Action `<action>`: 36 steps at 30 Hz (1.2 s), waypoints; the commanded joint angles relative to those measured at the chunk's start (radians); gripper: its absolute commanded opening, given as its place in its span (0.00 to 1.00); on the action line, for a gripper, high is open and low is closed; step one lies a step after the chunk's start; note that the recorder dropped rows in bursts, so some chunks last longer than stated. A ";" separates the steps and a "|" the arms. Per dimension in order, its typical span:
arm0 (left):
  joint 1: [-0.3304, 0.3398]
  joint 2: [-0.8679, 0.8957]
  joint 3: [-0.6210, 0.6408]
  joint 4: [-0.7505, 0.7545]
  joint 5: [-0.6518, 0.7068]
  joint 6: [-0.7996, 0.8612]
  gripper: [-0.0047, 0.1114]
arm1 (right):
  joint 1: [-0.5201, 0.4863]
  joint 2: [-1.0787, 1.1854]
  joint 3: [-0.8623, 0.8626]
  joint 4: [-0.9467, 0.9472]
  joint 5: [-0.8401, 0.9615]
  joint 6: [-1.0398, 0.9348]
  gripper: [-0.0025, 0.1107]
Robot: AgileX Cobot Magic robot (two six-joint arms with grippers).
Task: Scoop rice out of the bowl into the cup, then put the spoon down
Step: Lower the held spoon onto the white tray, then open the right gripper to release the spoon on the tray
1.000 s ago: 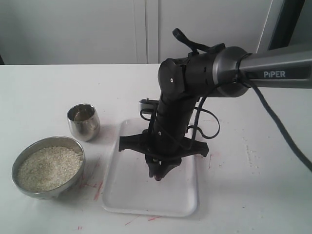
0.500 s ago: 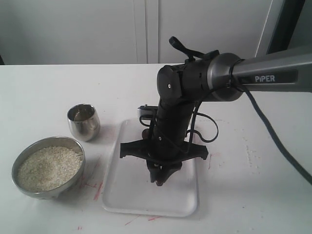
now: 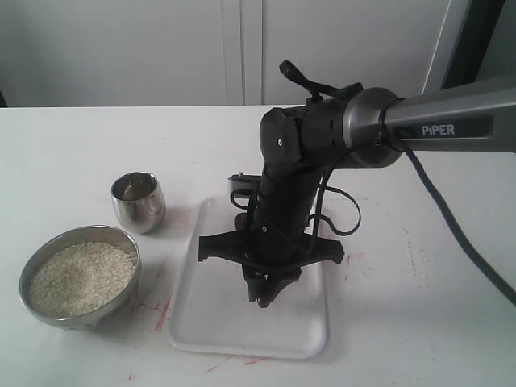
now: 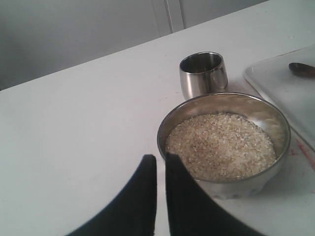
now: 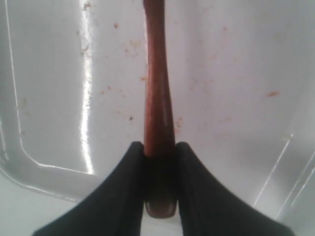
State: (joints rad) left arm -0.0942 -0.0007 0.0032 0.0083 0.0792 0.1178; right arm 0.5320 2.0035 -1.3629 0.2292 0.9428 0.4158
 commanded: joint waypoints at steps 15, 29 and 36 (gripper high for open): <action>0.002 0.001 -0.003 -0.008 -0.005 -0.005 0.16 | -0.005 0.016 0.004 -0.002 -0.009 -0.012 0.24; 0.002 0.001 -0.003 -0.008 -0.005 -0.005 0.16 | -0.005 -0.023 0.002 -0.002 -0.033 -0.206 0.24; 0.002 0.001 -0.003 -0.008 -0.005 -0.005 0.16 | -0.005 -0.231 0.008 -0.004 -0.151 -0.353 0.02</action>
State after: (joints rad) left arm -0.0942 -0.0007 0.0032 0.0083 0.0792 0.1178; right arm 0.5320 1.8399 -1.3629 0.2292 0.8297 0.1104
